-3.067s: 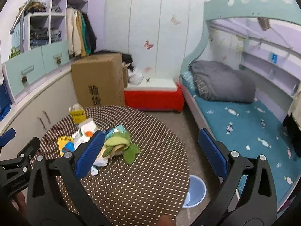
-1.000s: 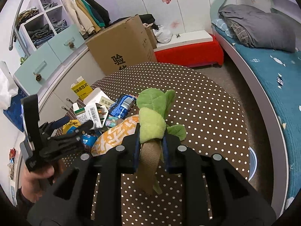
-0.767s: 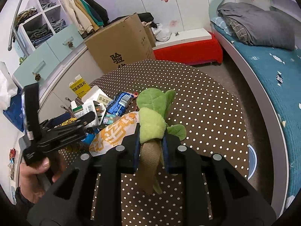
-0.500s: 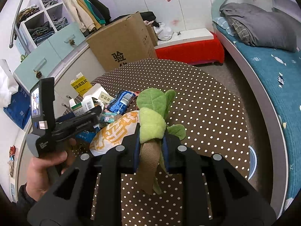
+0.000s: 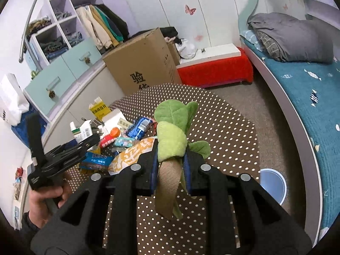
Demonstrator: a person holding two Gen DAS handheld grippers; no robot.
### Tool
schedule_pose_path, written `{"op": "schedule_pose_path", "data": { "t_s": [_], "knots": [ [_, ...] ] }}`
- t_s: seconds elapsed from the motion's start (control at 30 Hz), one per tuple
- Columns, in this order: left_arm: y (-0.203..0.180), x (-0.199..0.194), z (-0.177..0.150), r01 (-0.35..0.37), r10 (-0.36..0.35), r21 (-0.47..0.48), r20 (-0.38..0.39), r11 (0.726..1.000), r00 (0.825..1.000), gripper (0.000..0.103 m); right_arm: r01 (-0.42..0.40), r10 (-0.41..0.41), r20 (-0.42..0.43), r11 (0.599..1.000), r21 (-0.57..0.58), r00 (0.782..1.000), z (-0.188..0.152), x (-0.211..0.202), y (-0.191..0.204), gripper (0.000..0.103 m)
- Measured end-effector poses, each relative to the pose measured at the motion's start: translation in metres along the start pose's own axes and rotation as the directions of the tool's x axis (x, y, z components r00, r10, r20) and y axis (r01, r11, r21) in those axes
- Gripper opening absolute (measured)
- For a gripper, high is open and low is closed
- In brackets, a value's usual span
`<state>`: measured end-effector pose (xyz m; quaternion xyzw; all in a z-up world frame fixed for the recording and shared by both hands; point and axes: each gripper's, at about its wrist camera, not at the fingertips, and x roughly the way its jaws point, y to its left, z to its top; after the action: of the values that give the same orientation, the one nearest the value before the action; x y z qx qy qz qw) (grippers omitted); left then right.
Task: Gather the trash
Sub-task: 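Grasp the white medicine box with the left gripper and lift it, then carry both items to the blue wastebasket and open both grippers over it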
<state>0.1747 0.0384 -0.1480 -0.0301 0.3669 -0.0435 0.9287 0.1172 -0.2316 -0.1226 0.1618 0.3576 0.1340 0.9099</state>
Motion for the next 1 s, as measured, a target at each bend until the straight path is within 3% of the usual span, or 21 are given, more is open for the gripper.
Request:
{"op": "schedule_pose_path", "data": {
  "t_s": [0.1, 0.23, 0.33, 0.47, 0.6, 0.7, 0.87, 0.9, 0.93, 1.0],
  "knots": [
    [-0.016, -0.025, 0.002, 0.03, -0.031, 0.022, 0.046, 0.999, 0.998, 0.073, -0.098, 0.097, 0.018, 0.992, 0.078, 0.995, 0.005, -0.015, -0.02, 0.02],
    [-0.047, -0.052, 0.01, 0.074, -0.081, 0.07, 0.099, 0.995, 0.992, 0.073, -0.13, 0.124, 0.052, 0.984, 0.125, 0.991, 0.011, -0.033, -0.043, 0.02],
    [-0.079, -0.06, 0.012, 0.11, -0.123, 0.122, 0.103, 0.986, 0.987, 0.073, -0.11, 0.099, 0.084, 0.984, 0.14, 0.991, 0.013, -0.049, -0.061, 0.02],
    [-0.127, -0.055, 0.011, 0.166, -0.183, 0.189, 0.075, 0.968, 0.98, 0.073, -0.02, 0.004, 0.092, 0.985, 0.173, 0.996, 0.007, -0.056, -0.099, 0.02],
    [-0.178, -0.039, 0.008, 0.235, -0.246, 0.239, 0.019, 0.942, 0.969, 0.073, 0.084, -0.093, 0.018, 0.958, 0.274, 0.996, -0.011, -0.039, -0.17, 0.021],
    [-0.219, -0.02, 0.004, 0.276, -0.278, 0.27, -0.034, 0.922, 0.96, 0.073, 0.144, -0.121, -0.086, 0.922, 0.361, 0.989, -0.035, -0.003, -0.228, 0.021],
    [-0.273, 0.012, -0.005, 0.313, -0.293, 0.319, -0.112, 0.895, 0.95, 0.073, 0.203, -0.1, -0.24, 0.868, 0.453, 0.966, -0.077, 0.057, -0.298, 0.023],
    [-0.278, 0.016, -0.005, 0.319, -0.294, 0.326, -0.125, 0.89, 0.948, 0.073, 0.221, -0.1, -0.267, 0.853, 0.473, 0.958, -0.086, 0.069, -0.311, 0.033],
    [-0.29, 0.025, -0.007, 0.329, -0.296, 0.339, -0.146, 0.882, 0.944, 0.073, 0.229, -0.098, -0.279, 0.841, 0.489, 0.955, -0.093, 0.075, -0.32, 0.055],
    [-0.307, 0.038, -0.011, 0.342, -0.296, 0.359, -0.179, 0.868, 0.938, 0.073, 0.247, -0.099, -0.292, 0.813, 0.528, 0.951, -0.105, 0.084, -0.34, 0.065]
  ]
}}
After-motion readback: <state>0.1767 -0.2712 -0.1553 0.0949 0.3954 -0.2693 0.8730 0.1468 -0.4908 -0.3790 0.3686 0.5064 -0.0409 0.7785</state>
